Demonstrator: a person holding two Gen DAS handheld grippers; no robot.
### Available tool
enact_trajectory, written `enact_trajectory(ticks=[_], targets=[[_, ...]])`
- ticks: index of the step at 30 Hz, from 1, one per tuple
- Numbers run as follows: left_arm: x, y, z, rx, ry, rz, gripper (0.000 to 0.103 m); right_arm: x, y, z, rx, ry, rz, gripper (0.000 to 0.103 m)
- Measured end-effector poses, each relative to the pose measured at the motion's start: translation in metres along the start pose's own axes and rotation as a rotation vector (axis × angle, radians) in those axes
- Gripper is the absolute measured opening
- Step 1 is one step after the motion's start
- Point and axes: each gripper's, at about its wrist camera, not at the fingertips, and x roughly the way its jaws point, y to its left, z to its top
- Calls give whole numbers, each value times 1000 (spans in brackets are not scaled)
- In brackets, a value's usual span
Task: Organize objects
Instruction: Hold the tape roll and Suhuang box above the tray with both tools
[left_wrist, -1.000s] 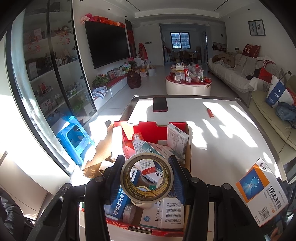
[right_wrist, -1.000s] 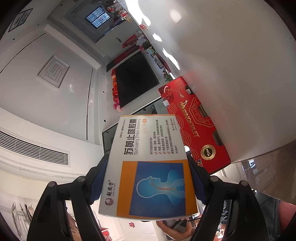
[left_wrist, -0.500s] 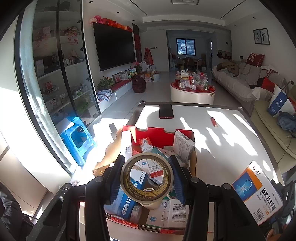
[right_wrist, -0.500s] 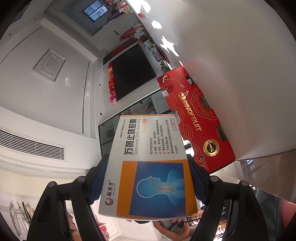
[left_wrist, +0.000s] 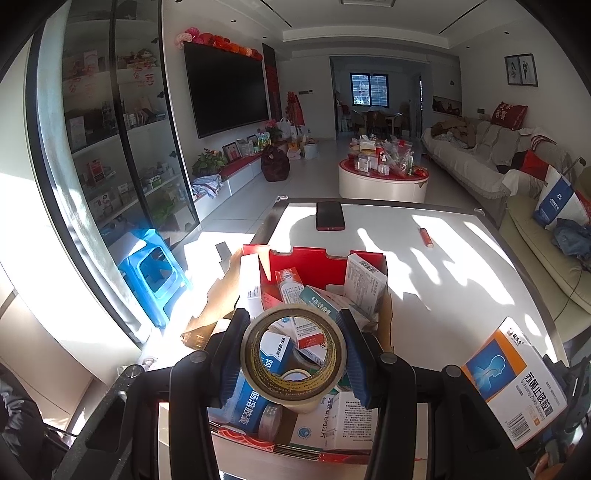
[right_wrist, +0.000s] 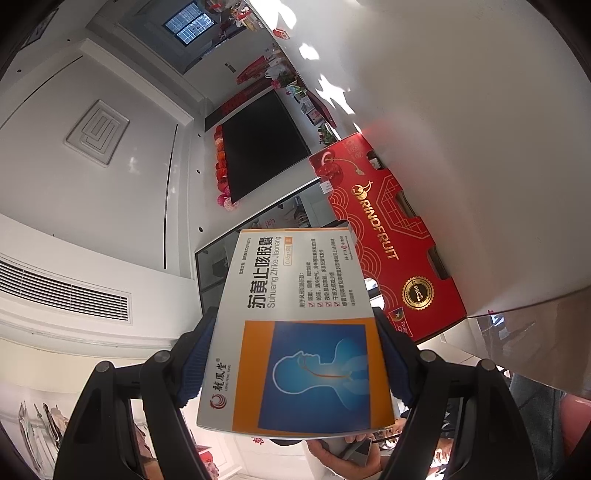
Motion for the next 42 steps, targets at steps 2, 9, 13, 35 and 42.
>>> enact_trajectory(ticks=[2,9,13,35,42], targets=[[0,-1,0,2,2,0,52,-2,-1,1,2,-3,2,78],[2,-1,1,0,4,3,52,-3,-4,1,10,-5,7,78],[2,0,0,1,5,4,52,-2,-4,0,10,-3,7,78],[14,0,2,0,38,-7,52,-5,1,2,6,-17,20,78],[16,-3,1,8,42,-2,52,-10,2,5,5,-26,25,78]])
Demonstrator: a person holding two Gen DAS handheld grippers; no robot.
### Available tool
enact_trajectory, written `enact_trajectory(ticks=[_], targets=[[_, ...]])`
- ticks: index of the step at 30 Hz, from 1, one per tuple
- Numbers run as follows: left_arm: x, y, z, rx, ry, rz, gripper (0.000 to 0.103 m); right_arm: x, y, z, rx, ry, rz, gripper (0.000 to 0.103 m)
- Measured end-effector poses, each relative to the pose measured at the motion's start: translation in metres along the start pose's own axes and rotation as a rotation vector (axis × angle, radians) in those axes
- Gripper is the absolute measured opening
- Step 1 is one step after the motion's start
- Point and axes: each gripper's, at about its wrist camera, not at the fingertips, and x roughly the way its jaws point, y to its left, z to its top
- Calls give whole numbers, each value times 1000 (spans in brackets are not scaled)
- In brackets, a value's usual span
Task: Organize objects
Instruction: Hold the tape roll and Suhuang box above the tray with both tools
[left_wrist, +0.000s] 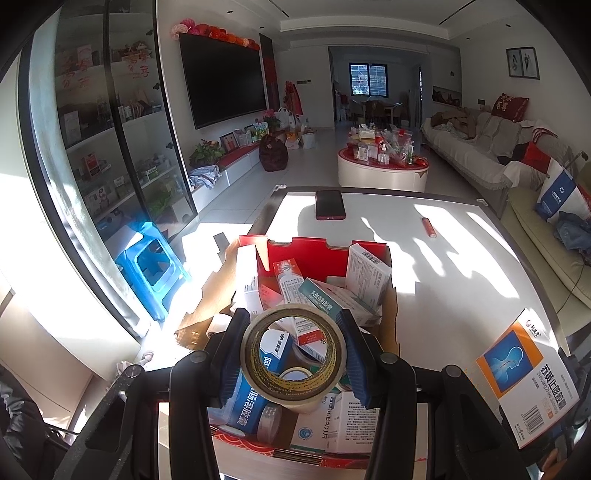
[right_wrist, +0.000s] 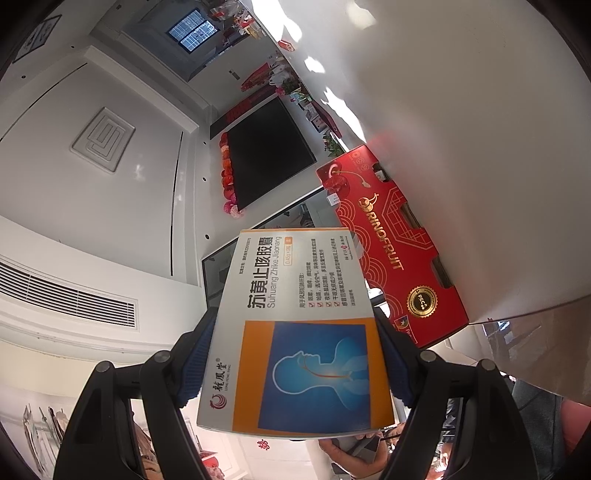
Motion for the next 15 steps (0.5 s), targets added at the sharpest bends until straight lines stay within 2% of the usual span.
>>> enact_trajectory(ticks=[15], targets=[[-2,-4,-1,30,-19,36,52,-4,-1,1,6,-9,9,78]])
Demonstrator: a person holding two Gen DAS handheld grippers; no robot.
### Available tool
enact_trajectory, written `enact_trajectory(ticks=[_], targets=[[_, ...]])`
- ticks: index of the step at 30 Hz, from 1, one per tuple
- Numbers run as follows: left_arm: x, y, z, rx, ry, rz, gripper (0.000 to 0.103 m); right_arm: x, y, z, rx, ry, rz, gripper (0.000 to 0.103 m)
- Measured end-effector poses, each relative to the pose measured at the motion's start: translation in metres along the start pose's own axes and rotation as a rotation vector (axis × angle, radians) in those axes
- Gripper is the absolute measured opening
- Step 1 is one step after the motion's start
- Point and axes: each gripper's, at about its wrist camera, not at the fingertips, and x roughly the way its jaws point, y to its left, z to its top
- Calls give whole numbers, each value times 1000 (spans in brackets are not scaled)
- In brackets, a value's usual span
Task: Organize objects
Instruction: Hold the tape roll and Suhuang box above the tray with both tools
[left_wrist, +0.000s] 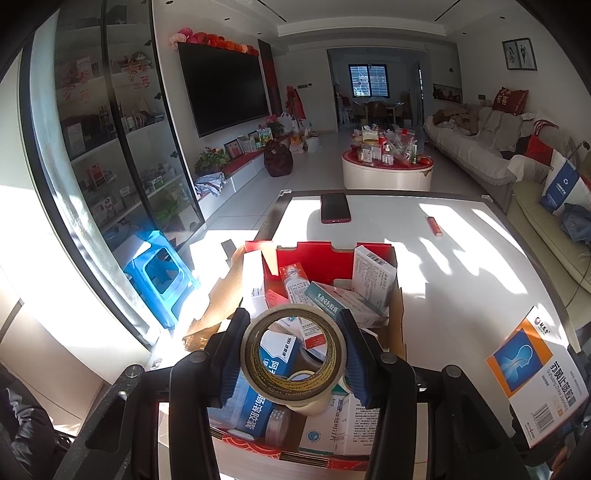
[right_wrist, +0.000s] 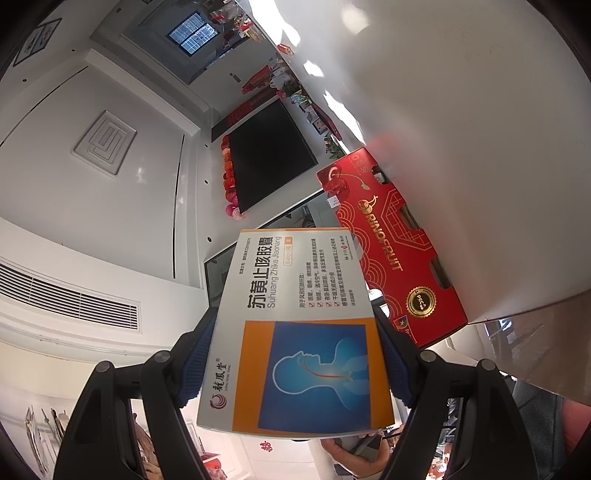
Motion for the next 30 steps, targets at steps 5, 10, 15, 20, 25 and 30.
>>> enact_trajectory(ticks=[5,10,15,20,25,30], targets=[[-1,3,0,-8,-12,-3,52,0,0,0,2,1,0,78],[-1,3,0,-11,-8,-8,52,-1,-1,0,4,1,-2,78],[-1,3,-1,-14,-7,-10,52,-2,-1,0,5,1,-3,78],[0,3,-1,-14,-9,-11,52,-1,-1,0,5,2,-3,78],[0,3,-1,-14,-9,-11,52,0,-1,0,2,4,-5,78],[2,4,-2,-7,-4,-15,52,4,-1,-1,-1,11,-6,78]])
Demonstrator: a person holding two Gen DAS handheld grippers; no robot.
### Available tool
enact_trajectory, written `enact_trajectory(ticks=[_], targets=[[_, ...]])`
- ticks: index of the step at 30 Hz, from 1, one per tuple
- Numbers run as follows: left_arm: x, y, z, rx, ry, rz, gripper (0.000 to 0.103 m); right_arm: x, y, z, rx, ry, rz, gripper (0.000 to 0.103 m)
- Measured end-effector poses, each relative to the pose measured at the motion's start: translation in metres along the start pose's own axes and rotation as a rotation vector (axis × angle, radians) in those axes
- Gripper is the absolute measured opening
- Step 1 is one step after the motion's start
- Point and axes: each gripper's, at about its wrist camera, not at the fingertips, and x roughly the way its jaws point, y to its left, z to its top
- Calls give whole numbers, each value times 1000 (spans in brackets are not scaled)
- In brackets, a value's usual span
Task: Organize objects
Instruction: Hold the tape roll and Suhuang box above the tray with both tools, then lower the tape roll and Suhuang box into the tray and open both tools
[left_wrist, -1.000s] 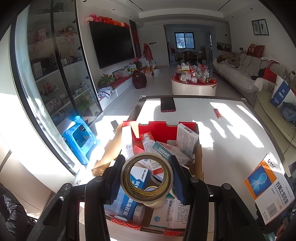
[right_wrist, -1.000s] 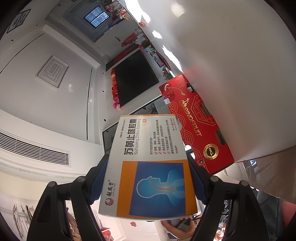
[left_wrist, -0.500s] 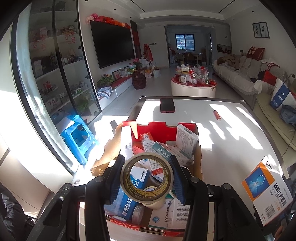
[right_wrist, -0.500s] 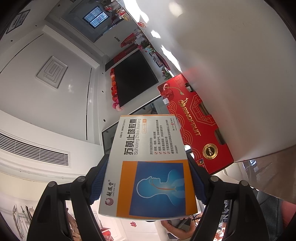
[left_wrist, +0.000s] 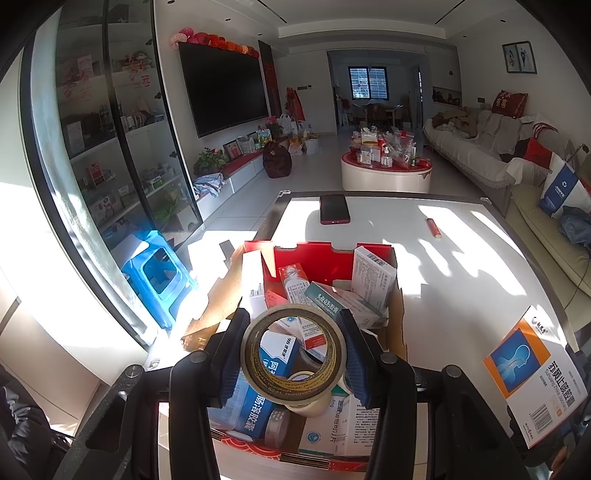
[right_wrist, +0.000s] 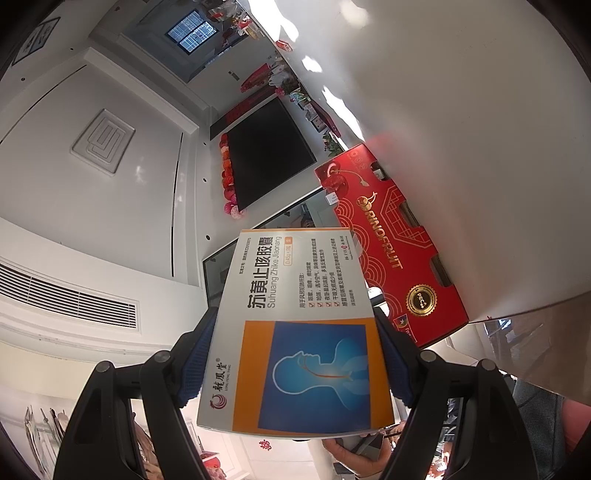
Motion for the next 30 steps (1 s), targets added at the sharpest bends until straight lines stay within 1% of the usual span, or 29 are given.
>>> enact_trajectory(ticks=[4,12,17,23,28,30], targets=[[5,1,0,3,21,-23,52,5,1,0,-1,9,-2,78],[15,6,0,-32,54,-64,52,16,3,2,-5,23,-9,78],[20,13,4,-52,57,-75,52,36,9,5,-21,59,-21,78],[29,24,10,-73,65,-88,52,87,19,4,-54,156,-37,78],[47,27,11,-88,101,-104,52,149,25,8,-98,255,-75,78],[55,25,11,-86,110,-105,52,177,26,11,-120,290,-108,78]])
